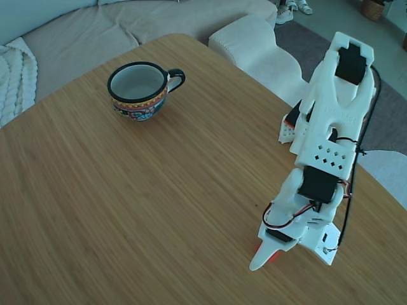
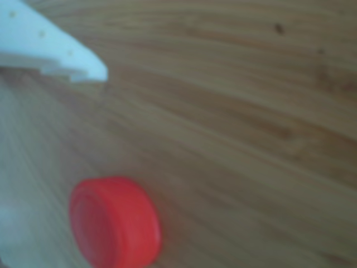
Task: Grasp a red cap and put it in the cup.
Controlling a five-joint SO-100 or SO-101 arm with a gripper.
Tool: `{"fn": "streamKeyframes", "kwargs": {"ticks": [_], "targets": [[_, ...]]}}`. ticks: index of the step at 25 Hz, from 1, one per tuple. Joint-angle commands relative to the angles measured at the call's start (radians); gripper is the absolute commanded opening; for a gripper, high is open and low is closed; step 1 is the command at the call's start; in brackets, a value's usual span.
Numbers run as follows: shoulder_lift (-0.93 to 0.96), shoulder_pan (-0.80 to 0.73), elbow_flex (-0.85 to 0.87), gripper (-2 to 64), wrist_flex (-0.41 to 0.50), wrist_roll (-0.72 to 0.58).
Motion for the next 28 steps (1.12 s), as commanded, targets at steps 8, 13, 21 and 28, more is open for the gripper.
{"fn": "streamKeyframes", "kwargs": {"ticks": [8, 13, 21, 28], "targets": [[0.003, -0.002, -0.046, 52.8, 0.017, 0.003], [-0.003, -0.008, -0.046, 52.8, 0.031, 0.003], [-0.003, -0.021, -0.037, 49.5, 0.032, 0.005], [-0.002, -0.021, -0.038, 31.5, 0.029, 0.005]]}}
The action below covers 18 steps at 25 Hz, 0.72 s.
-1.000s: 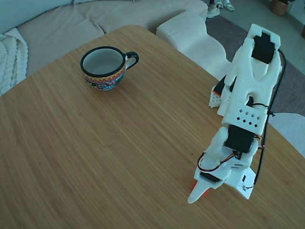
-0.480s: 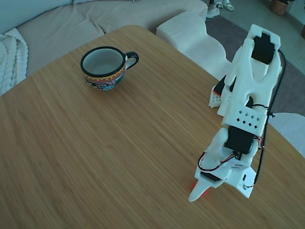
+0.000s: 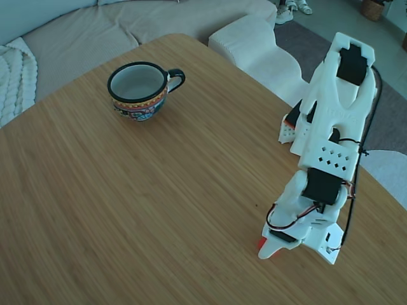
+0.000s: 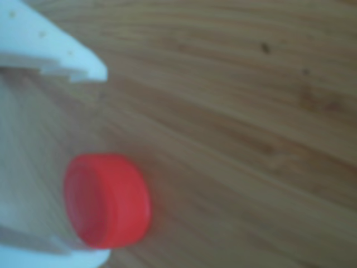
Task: Grasp a red cap and put it in the cup.
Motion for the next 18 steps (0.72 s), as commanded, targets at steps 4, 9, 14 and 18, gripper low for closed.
{"fn": "streamKeyframes", "kwargs": {"ticks": [4, 9, 14, 18], "targets": [[0.017, 0.000, -0.023, 31.9, 0.003, 0.000], [0.008, 0.003, -0.021, 31.1, -0.002, 0.000], [0.006, 0.006, -0.018, 28.7, -0.008, 0.000], [0.005, 0.006, -0.006, 29.1, -0.032, 0.000]]}}
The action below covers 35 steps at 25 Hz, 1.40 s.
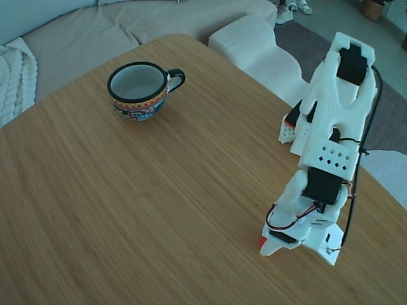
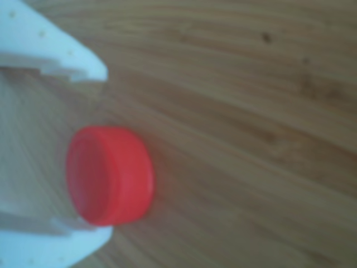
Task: Grasp a red cap and put it in the cup.
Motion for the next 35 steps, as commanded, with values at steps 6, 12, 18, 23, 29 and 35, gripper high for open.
{"fn": "streamKeyframes", "kwargs": {"ticks": [6, 12, 18, 23, 29, 35], "targets": [[0.005, 0.005, 0.006, 29.0, -0.043, 0.044], [0.005, 0.006, 0.006, 28.7, -0.043, 0.049], [0.005, 0.006, 0.008, 8.2, -0.064, 0.044], [0.005, 0.006, 0.006, 6.2, -0.064, 0.041], [0.006, 0.021, 0.002, 6.1, -0.064, 0.041], [0.043, 0.067, -0.032, 6.1, -0.032, 0.041]]}}
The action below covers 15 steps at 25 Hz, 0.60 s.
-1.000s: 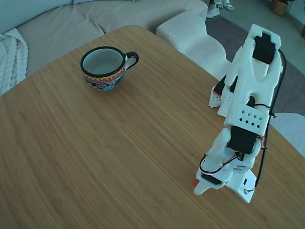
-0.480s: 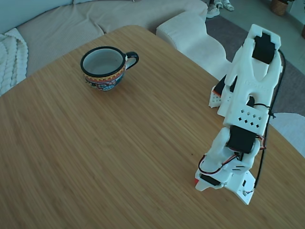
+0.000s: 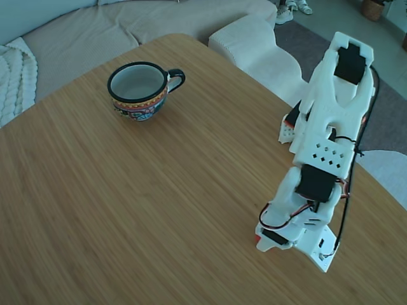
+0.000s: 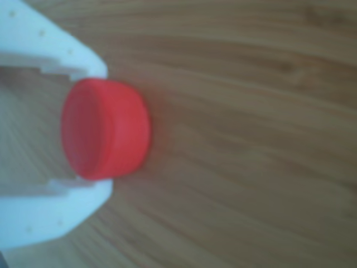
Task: Grasp a red cap and put it in the cup.
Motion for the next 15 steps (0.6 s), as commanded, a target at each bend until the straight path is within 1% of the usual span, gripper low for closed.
{"fn": "streamKeyframes", "kwargs": {"ticks": [1, 6, 10, 15], "targets": [[0.060, 0.028, -0.044, 6.1, 0.029, -0.003], [0.150, 0.100, -0.109, 6.4, 0.138, -0.015], [0.221, 0.167, -0.140, 6.4, 0.187, -0.061], [0.302, 0.279, -0.270, 6.5, 0.291, -0.107]]}}
